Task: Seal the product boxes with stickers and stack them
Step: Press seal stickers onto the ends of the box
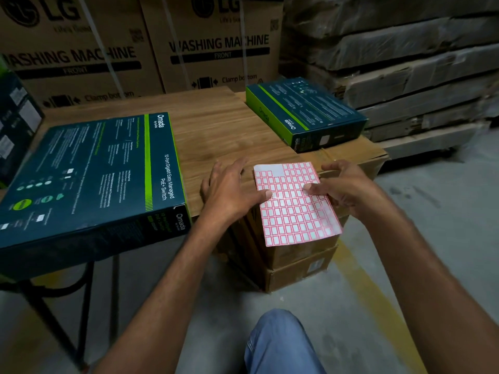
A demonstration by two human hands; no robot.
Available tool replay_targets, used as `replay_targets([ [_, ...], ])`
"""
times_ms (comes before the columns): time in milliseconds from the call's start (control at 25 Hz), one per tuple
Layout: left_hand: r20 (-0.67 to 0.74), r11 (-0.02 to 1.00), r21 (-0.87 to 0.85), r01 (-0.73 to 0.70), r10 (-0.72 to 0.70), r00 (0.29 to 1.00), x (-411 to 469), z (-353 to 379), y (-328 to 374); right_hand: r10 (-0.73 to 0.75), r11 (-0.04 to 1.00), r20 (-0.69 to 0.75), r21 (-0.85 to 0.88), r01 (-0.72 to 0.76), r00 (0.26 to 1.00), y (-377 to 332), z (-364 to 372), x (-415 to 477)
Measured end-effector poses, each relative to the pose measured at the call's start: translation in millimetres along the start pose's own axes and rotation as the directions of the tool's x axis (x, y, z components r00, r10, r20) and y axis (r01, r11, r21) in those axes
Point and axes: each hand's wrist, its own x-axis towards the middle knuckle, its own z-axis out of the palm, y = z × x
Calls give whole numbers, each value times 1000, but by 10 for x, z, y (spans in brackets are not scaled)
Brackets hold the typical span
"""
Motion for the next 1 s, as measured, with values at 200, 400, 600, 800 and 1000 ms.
replay_targets([
  [200, -59, 979, -185, -88, 78, 995, -173, 32, -44, -102, 982, -44, 153, 107, 994, 22, -77, -300],
  [400, -129, 710, -697, -100, 13, 992, -550, -210, 148, -214, 932, 99, 318, 173, 972, -87, -79, -717],
  [600, -247, 627, -756, -188, -8, 969, -901, -626, 348, -495, 863, -133, 40, 504, 859, -111, 197, -1050],
  [800, -278, 589, -773, -234, 17, 960, -1239, -904, 434, -874, 484, -139, -323, 813, 465, -252, 437, -1378],
  [1000, -298, 553, -790, -265, 31, 954, -1537, -1179, 387, -921, 379, -9, -240, 894, 388, -430, 493, -1604],
])
